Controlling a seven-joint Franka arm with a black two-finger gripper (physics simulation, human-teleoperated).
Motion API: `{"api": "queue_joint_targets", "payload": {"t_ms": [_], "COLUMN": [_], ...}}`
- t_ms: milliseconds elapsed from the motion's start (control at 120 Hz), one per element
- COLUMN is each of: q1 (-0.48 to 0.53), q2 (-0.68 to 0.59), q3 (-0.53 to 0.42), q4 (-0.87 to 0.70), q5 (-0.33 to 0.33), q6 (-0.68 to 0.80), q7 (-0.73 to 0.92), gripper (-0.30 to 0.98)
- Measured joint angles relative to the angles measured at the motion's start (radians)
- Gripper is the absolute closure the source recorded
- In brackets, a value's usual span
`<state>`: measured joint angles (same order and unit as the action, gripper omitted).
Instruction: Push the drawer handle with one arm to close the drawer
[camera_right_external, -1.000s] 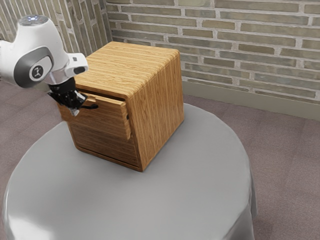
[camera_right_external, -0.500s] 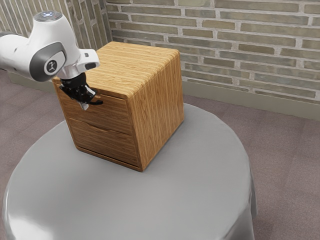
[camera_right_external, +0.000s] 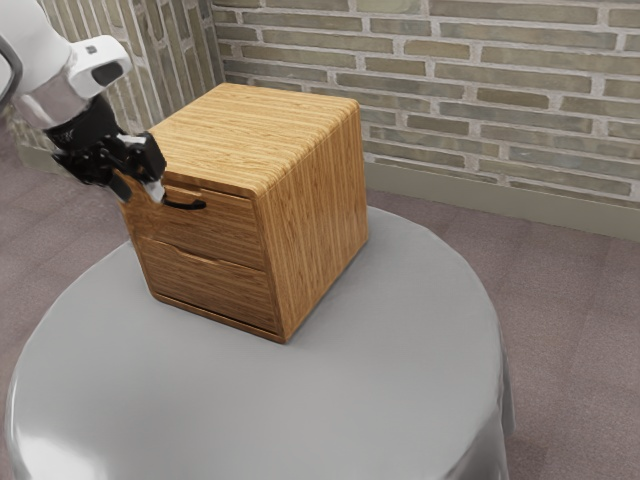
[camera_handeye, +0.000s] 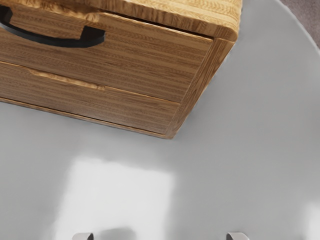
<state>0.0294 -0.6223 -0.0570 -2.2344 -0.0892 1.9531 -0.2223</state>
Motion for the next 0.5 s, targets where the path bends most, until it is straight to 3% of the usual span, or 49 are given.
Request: {"api": "queue_joint_targets", "payload": {"t_ms": [125, 200, 308, 500], "q1": [-0.006, -0.069, -0.213, -0.24], "q2": [0.046, 0.104, 0.164, 0.154], "q3": [-0.065, -0.032, 0.063, 0.066], "q4": [0.253, 0.328, 0.371, 0.314], "q5": [0.035, 0.084, 0.148, 0.189], "q6": [-0.178, -0.244, -0.304, -0.352], "q7": [-0.078, -0.1, -0.117, -0.143], "gripper": [0.22, 0.16, 0.09, 0.04]}}
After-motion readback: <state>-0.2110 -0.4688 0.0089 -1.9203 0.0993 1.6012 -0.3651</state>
